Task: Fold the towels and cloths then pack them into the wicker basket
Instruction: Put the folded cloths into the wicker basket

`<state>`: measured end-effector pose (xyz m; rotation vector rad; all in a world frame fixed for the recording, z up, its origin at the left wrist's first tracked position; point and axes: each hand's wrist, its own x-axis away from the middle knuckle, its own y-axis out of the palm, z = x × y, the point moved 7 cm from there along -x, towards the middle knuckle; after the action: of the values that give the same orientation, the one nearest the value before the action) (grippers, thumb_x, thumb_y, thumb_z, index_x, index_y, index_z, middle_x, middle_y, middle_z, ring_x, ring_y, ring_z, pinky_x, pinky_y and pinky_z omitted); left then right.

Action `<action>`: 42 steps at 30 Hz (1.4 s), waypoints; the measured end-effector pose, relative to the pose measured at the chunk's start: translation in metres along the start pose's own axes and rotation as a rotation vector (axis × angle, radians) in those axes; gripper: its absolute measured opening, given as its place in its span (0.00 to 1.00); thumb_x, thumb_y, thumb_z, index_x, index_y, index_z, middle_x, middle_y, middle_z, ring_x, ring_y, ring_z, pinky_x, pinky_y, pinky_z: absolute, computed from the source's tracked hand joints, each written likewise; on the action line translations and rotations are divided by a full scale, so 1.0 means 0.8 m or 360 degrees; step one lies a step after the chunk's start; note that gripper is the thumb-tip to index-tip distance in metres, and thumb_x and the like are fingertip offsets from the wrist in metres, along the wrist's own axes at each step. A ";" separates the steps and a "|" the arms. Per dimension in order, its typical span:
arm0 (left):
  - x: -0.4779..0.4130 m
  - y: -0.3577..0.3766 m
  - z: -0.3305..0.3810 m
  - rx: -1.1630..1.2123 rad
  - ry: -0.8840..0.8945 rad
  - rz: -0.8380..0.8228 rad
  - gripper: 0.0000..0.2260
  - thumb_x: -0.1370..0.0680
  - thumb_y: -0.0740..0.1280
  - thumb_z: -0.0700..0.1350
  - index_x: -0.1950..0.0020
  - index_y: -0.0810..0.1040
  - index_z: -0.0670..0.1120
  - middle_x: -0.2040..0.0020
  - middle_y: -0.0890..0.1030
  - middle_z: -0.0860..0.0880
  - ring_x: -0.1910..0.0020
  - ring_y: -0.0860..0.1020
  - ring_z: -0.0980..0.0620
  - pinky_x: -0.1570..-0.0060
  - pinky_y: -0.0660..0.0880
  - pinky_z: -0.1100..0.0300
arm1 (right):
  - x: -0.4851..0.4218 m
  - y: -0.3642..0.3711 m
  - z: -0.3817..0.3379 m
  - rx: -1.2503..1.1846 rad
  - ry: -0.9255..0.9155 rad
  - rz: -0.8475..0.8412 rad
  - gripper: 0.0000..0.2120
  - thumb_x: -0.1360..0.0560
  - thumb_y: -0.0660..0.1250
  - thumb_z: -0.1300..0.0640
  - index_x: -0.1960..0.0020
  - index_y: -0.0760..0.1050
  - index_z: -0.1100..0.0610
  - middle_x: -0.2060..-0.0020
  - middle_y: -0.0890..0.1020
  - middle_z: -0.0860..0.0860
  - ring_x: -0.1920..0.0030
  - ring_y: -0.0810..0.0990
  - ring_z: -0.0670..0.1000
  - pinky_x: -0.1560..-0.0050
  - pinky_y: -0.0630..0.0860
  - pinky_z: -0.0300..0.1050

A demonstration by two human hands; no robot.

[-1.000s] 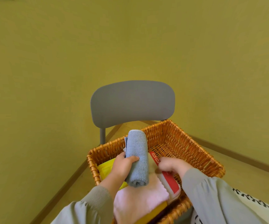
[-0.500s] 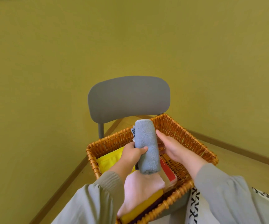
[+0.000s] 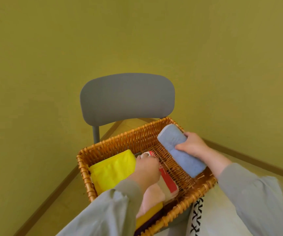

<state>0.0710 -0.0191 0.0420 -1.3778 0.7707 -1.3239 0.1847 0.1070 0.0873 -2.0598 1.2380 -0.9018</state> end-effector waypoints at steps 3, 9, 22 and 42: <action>-0.014 0.028 0.015 -0.0360 -0.0036 -0.0221 0.39 0.25 0.60 0.65 0.22 0.53 0.44 0.23 0.54 0.42 0.24 0.51 0.41 0.27 0.45 0.38 | -0.011 0.025 0.025 0.0315 0.0088 -0.0011 0.14 0.35 0.71 0.55 0.52 0.72 0.53 0.59 0.78 0.52 0.58 0.78 0.54 0.62 0.71 0.43; -0.028 0.052 0.007 -0.0403 -0.0108 -0.0307 0.52 0.28 0.61 0.70 0.23 0.38 0.38 0.22 0.42 0.40 0.23 0.45 0.41 0.26 0.46 0.42 | -0.026 0.072 0.043 -0.0464 0.0390 -0.0271 0.21 0.38 0.71 0.55 0.46 0.75 0.60 0.53 0.81 0.58 0.54 0.81 0.58 0.53 0.78 0.48; -0.029 0.064 0.002 -0.0345 -0.0106 -0.0257 0.52 0.29 0.59 0.72 0.23 0.38 0.39 0.22 0.42 0.40 0.23 0.44 0.41 0.25 0.45 0.44 | -0.012 0.107 0.041 0.1201 -0.0074 -0.0400 0.35 0.21 0.59 0.56 0.23 0.40 0.55 0.25 0.53 0.60 0.31 0.65 0.61 0.37 0.68 0.52; 0.032 -0.001 -0.015 -0.0232 0.0031 0.0185 0.25 0.19 0.55 0.51 0.25 0.59 0.42 0.25 0.60 0.44 0.24 0.53 0.44 0.27 0.51 0.45 | 0.082 0.067 -0.006 0.0536 -0.0310 0.0342 0.16 0.23 0.59 0.58 0.37 0.75 0.57 0.35 0.73 0.53 0.34 0.66 0.54 0.32 0.62 0.46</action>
<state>0.0642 -0.0459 0.0487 -1.4134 0.9616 -1.2115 0.1758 0.0249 0.0674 -1.6709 1.0940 -0.7332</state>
